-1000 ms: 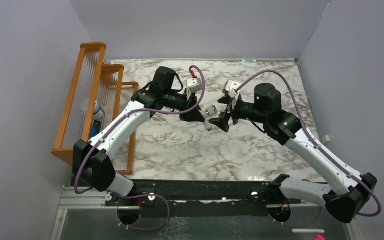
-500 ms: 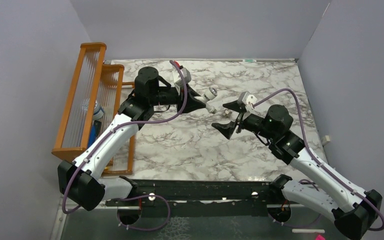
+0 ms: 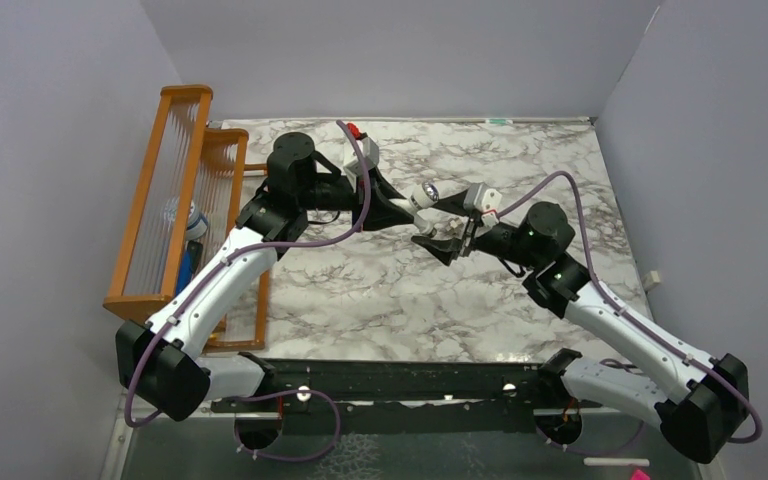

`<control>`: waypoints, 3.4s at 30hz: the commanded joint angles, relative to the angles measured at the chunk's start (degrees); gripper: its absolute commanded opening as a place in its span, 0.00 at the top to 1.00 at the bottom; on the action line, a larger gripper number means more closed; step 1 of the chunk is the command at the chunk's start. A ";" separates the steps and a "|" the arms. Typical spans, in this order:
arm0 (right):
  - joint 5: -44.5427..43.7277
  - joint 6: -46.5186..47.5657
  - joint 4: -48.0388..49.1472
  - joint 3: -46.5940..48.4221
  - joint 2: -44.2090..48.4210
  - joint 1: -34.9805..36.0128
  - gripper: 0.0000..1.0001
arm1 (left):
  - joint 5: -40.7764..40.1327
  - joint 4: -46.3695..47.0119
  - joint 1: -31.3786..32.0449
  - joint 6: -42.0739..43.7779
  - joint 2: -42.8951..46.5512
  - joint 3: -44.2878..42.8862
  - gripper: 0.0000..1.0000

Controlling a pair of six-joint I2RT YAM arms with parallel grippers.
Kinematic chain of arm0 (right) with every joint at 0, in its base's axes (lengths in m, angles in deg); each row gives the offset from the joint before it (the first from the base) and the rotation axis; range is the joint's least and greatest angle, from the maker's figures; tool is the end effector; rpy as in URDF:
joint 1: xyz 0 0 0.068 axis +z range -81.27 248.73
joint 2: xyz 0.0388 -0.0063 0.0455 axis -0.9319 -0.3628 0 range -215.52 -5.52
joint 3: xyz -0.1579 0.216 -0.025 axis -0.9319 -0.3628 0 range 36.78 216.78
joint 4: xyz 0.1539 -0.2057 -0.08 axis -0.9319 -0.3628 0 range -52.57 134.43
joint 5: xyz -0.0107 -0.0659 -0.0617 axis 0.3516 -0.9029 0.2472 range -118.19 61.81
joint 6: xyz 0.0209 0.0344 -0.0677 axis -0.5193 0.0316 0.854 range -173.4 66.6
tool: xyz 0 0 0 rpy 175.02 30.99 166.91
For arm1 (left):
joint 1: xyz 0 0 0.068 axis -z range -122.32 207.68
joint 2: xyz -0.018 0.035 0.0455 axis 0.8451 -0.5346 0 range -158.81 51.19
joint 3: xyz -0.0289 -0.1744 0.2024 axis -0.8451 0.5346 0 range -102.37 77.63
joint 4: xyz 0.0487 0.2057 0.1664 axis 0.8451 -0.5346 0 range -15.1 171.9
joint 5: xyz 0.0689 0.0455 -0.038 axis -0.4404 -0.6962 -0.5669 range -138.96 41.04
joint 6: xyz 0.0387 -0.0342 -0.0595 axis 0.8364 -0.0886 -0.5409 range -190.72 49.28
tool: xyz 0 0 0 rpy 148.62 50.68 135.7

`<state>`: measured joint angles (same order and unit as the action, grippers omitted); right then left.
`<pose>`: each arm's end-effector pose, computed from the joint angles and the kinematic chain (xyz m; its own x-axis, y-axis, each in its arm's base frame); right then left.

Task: Install the water faucets

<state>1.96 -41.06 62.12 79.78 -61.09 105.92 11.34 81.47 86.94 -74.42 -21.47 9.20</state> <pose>0.1906 0.1873 0.3432 0.2665 -0.0300 -0.9634 -0.8847 0.3890 -0.2568 0.2386 -0.2009 0.3939 -0.1352 0.0391 -0.9900 0.9908 0.0117 -0.1348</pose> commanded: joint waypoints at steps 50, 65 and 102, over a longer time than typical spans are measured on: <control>5.87 18.28 -38.97 24.83 -8.35 0.34 0.99 | 7.82 -15.95 1.86 7.05 -6.53 -8.61 0.50; 7.74 18.69 -40.45 25.92 -9.95 0.36 0.99 | 6.51 -16.05 2.30 7.55 -6.97 -9.18 0.57; -12.07 -7.63 -24.96 8.18 2.39 0.34 0.35 | 0.00 -12.35 1.33 7.54 -6.76 -7.23 1.00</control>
<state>-7.90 -43.51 31.50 88.30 -57.97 106.29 9.78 65.97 88.47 -66.57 -28.49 1.90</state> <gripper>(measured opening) 0.657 0.329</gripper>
